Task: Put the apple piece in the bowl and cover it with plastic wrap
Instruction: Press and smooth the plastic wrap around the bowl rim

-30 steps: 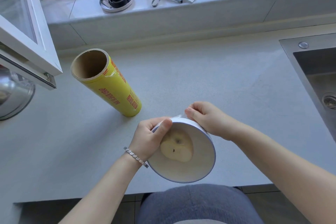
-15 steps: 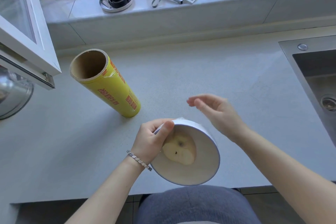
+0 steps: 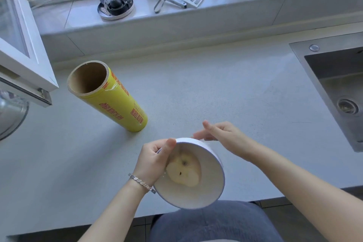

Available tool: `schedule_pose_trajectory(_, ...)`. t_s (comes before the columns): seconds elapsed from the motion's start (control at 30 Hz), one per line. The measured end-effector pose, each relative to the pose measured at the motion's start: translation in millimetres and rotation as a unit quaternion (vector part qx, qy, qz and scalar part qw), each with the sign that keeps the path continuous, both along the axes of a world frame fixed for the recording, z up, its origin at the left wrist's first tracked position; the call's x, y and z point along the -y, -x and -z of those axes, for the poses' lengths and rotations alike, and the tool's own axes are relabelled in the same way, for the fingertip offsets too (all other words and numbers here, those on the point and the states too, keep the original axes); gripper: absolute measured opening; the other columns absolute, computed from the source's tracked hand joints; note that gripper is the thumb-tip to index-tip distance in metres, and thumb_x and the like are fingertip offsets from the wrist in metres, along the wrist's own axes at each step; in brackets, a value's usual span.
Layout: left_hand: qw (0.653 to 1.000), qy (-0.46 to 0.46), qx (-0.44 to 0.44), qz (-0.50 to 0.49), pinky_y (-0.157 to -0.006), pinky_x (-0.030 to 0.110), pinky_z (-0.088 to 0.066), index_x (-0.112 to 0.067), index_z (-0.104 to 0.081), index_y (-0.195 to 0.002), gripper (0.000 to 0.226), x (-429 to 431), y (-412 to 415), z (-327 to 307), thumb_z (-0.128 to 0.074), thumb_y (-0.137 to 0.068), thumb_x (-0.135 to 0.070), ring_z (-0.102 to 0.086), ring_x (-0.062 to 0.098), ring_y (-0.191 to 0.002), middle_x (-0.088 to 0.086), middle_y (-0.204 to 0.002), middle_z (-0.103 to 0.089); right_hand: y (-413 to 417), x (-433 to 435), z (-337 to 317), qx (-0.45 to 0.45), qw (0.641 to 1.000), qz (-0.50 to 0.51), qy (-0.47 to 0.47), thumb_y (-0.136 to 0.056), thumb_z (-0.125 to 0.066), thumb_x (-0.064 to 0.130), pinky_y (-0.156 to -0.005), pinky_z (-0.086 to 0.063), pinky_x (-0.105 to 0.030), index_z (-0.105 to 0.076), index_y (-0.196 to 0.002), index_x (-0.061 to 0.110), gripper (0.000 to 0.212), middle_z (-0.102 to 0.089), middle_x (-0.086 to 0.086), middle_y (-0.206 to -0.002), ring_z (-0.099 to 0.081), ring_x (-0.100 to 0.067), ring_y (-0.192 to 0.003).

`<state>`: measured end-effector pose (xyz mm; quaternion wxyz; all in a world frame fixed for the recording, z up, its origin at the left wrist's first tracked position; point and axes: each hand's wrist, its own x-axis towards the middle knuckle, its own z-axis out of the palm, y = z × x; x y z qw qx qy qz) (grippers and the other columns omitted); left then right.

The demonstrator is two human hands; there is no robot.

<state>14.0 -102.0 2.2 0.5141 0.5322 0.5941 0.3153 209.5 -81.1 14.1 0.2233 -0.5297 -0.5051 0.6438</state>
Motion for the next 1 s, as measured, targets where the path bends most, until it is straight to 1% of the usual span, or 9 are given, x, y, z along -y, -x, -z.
schedule_pose_trajectory(0.13, 0.999, -0.002, -0.019, -0.041, -0.047, 0.023, -0.022, -0.007, -0.050, -0.061, 0.062, -6.3, 0.5, -3.2, -0.044, -0.056, -0.068, -0.029, 0.010, -0.052, 0.006, -0.059, -0.034, -11.6, -5.9, 1.0, 0.007, 0.995, -0.009, 0.097, -0.089, -0.052, 0.034, -0.073, -0.047, -0.023, -0.067, -0.079, 0.015, 0.026, -0.063, -0.001, -0.075, -0.057, -0.012, -0.070)
schedule_pose_trajectory(0.23, 0.998, -0.020, -0.023, -0.049, -0.041, 0.018, -0.017, -0.008, -0.038, -0.052, 0.059, -9.6, 0.1, -4.2, -0.045, -0.056, -0.066, -0.022, 0.005, -0.043, -0.004, -0.048, -0.026, -11.2, -6.0, 1.8, 0.014, 0.992, -0.009, 0.124, -0.086, -0.058, 0.033, -0.068, -0.043, -0.022, -0.063, -0.073, 0.014, 0.023, -0.057, 0.000, -0.067, -0.051, -0.011, -0.063)
schedule_pose_trajectory(0.47, 0.998, -0.040, -0.017, -0.033, -0.040, 0.010, -0.024, -0.027, -0.043, -0.029, 0.045, -8.2, -3.4, -2.4, -0.053, -0.071, -0.043, -0.032, 0.004, -0.037, -0.009, -0.032, -0.032, 1.2, -6.8, 6.0, 0.119, 0.989, -0.002, 0.086, -0.093, -0.047, 0.029, -0.058, -0.028, -0.024, -0.052, -0.071, 0.013, 0.028, -0.041, -0.004, -0.067, -0.033, -0.014, -0.060)
schedule_pose_trajectory(0.53, 0.998, -0.056, 0.007, -0.036, -0.047, 0.005, -0.036, -0.037, -0.059, -0.046, 0.022, -7.0, -4.3, -2.7, -0.056, -0.063, -0.051, -0.051, -0.005, -0.045, -0.020, -0.039, -0.054, 7.3, -5.3, 11.6, 0.146, 0.986, 0.011, 0.075, -0.093, -0.045, 0.029, -0.059, -0.028, -0.028, -0.044, -0.064, 0.015, 0.033, -0.037, -0.005, -0.067, -0.032, -0.017, -0.062)
schedule_pose_trajectory(0.6, 0.997, -0.059, 0.025, -0.038, -0.057, 0.002, -0.042, -0.033, -0.065, -0.065, 0.027, -7.2, -3.3, -2.2, -0.053, -0.056, -0.056, -0.060, -0.014, -0.062, -0.031, -0.056, -0.065, 9.0, -4.8, 16.0, 0.127, 0.988, 0.013, 0.090, -0.092, -0.048, 0.030, -0.061, -0.031, -0.028, -0.051, -0.068, 0.013, 0.030, -0.042, -0.007, -0.069, -0.035, -0.018, -0.065)
schedule_pose_trajectory(0.77, 0.994, -0.052, 0.055, -0.080, -0.060, 0.007, -0.045, -0.032, -0.068, -0.065, 0.033, -4.0, -1.5, 3.4, -0.049, -0.059, -0.057, -0.058, -0.008, -0.060, -0.020, -0.054, -0.066, 3.4, -1.3, 19.3, 0.024, 0.987, 0.057, 0.151, -0.086, -0.060, 0.028, -0.061, -0.045, -0.019, -0.065, -0.072, 0.011, 0.023, -0.054, -0.003, -0.064, -0.046, -0.013, -0.059)
schedule_pose_trajectory(0.83, 0.990, -0.039, 0.065, -0.117, -0.059, 0.022, -0.042, -0.021, -0.066, -0.056, 0.044, -3.1, -1.4, 7.2, -0.047, -0.060, -0.061, -0.050, 0.010, -0.060, -0.002, -0.055, -0.055, 2.9, -0.9, 19.5, 0.032, 0.988, 0.104, 0.112, -0.084, -0.064, 0.022, -0.056, -0.048, -0.012, -0.066, -0.075, 0.013, 0.013, -0.059, 0.002, -0.065, -0.052, -0.005, -0.054)
schedule_pose_trajectory(0.93, 0.989, -0.032, 0.061, -0.134, -0.066, 0.033, -0.030, -0.006, -0.053, -0.067, 0.058, -2.5, -3.3, 7.1, -0.046, -0.060, -0.064, -0.037, 0.020, -0.070, 0.009, -0.071, -0.043, 0.1, -2.9, 11.0, 0.051, 0.976, 0.203, -0.053, -0.087, -0.059, 0.014, -0.086, -0.051, -0.024, -0.068, -0.093, 0.016, 0.011, -0.067, 0.008, -0.083, -0.062, 0.003, -0.073)
schedule_pose_trajectory(1.0, 0.988, -0.031, 0.058, -0.139, -0.066, 0.033, -0.029, -0.006, -0.051, -0.069, 0.059, -3.4, -3.4, 6.0, -0.045, -0.059, -0.064, -0.035, 0.020, -0.071, 0.009, -0.072, -0.041, 3.5, 0.4, -4.5, -0.039, 0.984, 0.132, -0.112, -0.093, -0.046, 0.022, -0.094, -0.046, -0.021, -0.065, -0.106, 0.017, 0.024, -0.067, 0.010, -0.102, -0.062, 0.004, -0.095)
